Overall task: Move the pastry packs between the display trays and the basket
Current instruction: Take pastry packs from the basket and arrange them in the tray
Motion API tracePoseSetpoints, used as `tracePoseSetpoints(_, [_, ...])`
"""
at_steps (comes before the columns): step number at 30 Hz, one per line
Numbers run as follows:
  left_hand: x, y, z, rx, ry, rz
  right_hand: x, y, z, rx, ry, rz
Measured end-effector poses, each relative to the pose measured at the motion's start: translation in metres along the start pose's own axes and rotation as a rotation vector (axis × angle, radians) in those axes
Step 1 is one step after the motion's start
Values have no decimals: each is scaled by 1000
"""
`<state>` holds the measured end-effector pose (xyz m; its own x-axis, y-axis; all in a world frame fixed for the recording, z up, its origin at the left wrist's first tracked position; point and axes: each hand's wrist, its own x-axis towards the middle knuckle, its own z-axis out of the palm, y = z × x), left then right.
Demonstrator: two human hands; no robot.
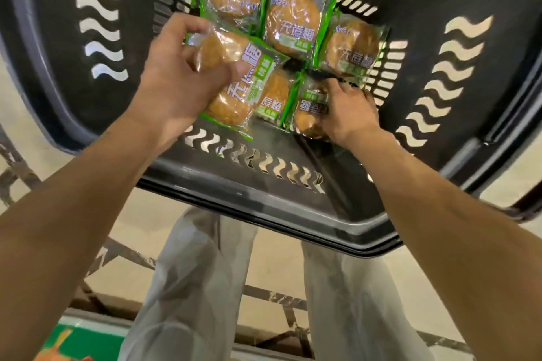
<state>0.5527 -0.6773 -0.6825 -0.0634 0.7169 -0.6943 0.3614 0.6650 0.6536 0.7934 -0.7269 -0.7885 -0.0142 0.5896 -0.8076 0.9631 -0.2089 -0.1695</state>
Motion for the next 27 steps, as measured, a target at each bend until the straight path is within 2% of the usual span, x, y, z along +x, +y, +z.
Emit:
tracePoseSetpoints(3, [4, 10, 12, 63, -26, 86, -28, -5, -32, 28, 97, -45])
tracePoseSetpoints(9, [34, 24, 74, 403, -236, 200, -118, 31, -117, 74, 605, -304])
tracePoseSetpoints(13, [59, 43, 131, 777, -373, 389, -137, 72, -144, 51, 881, -254])
tracePoseSetpoints(16, [81, 50, 160, 1003, -428, 508, -116, 85, -138, 40, 858, -216])
tracePoseSetpoints(21, [111, 48, 188, 1260, -491, 598, -92, 89, -115, 12, 870, -166])
tracePoseSetpoints(25, [122, 46, 202, 1425, -405, 767, -90, 90, -114, 45, 906, -176])
tracePoseSetpoints(27, [118, 40, 208, 1511, -353, 763, -89, 90, -114, 40, 896, -173])
